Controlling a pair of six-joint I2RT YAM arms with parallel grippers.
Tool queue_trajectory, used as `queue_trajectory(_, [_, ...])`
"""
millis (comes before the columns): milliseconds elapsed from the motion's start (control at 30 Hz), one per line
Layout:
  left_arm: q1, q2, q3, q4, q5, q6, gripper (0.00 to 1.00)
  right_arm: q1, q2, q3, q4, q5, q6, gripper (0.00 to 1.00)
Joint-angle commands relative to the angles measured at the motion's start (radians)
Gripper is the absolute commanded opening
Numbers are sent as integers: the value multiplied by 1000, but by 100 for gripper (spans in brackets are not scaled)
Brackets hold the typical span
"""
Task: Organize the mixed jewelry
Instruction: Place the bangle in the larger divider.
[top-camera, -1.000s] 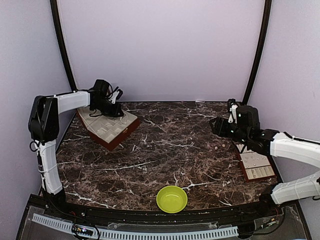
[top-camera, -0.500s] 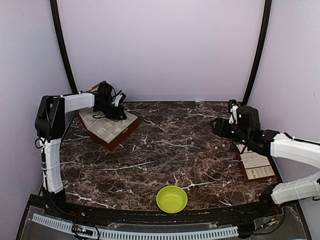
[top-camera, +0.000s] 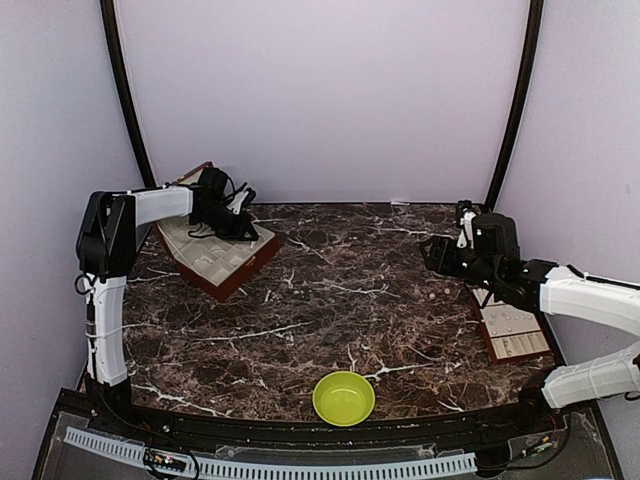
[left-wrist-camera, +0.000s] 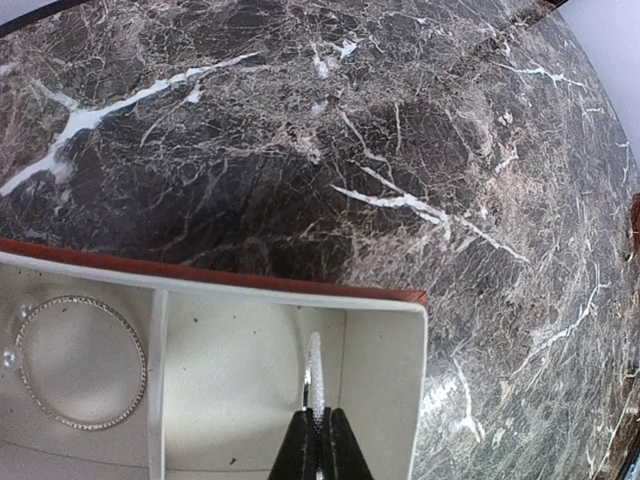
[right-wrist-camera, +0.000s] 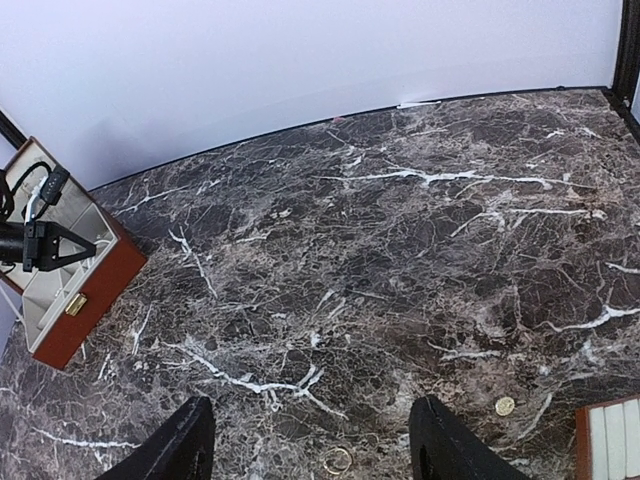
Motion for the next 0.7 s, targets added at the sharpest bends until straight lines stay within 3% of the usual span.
queue_trajectory(0, [-2,8,28,-27,9,9,0,-7,10,3,22,9,7,67])
queue_trajectory(667, [-3,15,30,-52,-96,58,17,-8,39,1,29,9,16,68])
